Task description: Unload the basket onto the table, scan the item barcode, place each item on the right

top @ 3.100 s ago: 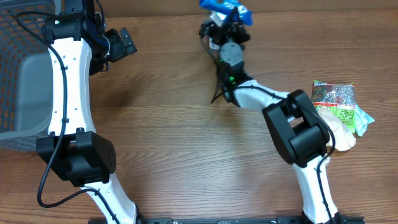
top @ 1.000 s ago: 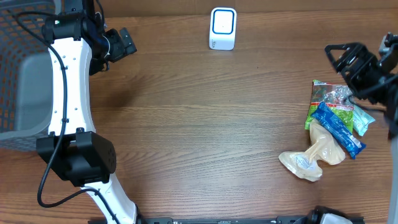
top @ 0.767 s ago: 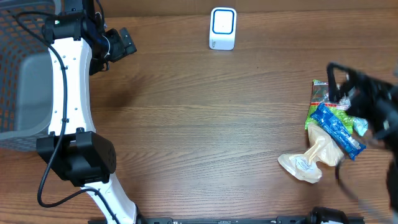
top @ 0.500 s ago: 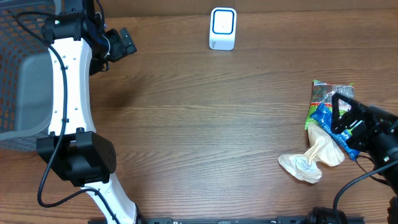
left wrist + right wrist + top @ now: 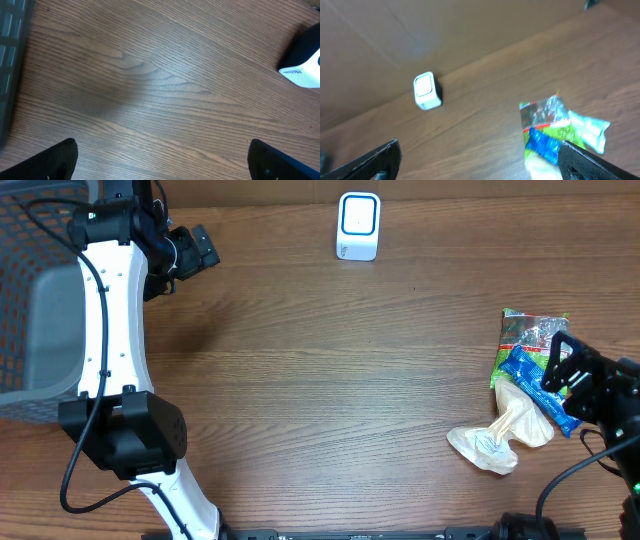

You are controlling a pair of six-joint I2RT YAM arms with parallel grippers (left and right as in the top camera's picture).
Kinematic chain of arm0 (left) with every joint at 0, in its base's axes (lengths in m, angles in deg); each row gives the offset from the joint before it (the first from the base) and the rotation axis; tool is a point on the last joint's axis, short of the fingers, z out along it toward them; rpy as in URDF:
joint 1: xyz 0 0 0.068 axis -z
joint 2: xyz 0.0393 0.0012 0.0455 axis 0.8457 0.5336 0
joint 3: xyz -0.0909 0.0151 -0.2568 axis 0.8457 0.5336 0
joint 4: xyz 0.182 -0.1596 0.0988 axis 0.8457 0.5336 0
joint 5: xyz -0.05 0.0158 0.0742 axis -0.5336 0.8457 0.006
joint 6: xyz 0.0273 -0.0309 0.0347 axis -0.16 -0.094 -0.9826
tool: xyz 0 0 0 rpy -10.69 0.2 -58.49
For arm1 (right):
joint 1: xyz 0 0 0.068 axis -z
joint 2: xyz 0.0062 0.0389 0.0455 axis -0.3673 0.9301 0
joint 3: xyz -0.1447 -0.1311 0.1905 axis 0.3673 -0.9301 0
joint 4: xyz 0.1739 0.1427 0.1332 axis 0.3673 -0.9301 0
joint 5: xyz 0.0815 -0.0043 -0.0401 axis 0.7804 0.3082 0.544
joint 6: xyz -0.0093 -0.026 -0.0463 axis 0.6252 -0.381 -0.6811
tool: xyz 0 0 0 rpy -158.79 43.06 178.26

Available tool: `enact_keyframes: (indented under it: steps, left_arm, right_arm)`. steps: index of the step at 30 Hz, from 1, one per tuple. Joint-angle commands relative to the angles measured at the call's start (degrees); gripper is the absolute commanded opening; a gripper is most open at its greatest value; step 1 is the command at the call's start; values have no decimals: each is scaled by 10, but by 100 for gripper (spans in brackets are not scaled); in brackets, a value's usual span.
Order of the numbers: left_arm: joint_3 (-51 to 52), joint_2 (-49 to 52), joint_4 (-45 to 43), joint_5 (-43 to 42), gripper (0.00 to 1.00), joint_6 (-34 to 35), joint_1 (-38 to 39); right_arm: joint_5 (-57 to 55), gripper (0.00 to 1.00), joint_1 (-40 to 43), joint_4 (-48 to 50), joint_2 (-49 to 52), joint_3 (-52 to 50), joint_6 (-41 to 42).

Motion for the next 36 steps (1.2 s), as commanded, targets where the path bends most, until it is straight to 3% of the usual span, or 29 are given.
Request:
enact_keyframes:
  steps: [1,17,31,36]
  left_arm:
    - [2,2,0,-2,100,-13,2]
    - [2,2,0,-2,100,-13,2]
    - [2,2,0,-2,100,-13,2]
    - [2,2,0,-2,100,-13,2]
  right_arm:
    - [-77,100,-26,38,-23,-48,-7]
    - [-94,100,-58,457,-303,-542,-6]
    - [-132,100,-104,497,-401,-714,-5]
    - [-132,100,-105,508,-436,-719,-4]
